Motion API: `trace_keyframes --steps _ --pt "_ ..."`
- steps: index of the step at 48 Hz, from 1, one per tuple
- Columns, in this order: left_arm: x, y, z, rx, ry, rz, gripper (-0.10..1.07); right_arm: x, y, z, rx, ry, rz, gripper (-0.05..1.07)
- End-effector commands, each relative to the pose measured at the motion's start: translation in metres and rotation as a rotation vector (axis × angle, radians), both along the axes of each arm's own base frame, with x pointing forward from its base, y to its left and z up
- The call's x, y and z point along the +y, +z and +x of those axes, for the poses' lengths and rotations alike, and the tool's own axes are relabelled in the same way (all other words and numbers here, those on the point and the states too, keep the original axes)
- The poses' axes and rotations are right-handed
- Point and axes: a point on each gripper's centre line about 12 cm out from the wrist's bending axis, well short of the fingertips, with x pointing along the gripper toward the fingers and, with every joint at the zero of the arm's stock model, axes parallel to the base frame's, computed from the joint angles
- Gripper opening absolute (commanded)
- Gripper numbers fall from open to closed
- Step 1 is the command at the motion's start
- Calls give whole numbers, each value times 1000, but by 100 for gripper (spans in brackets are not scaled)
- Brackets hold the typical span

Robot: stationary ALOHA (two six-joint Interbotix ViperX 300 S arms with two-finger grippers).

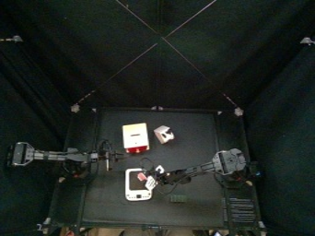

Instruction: Grab salmon sushi

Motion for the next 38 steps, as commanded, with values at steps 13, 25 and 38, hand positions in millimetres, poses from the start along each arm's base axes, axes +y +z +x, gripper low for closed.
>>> trace_keyframes --steps 13,25,38 --pt "1 4 2 -12 1 2 40 0 24 4 -44 -10 2 92" --pt "1 4 2 -12 1 3 40 1 24 3 -28 -21 -9 92" --pt "1 4 2 -13 4 -3 40 0 22 3 -13 -31 -18 92"
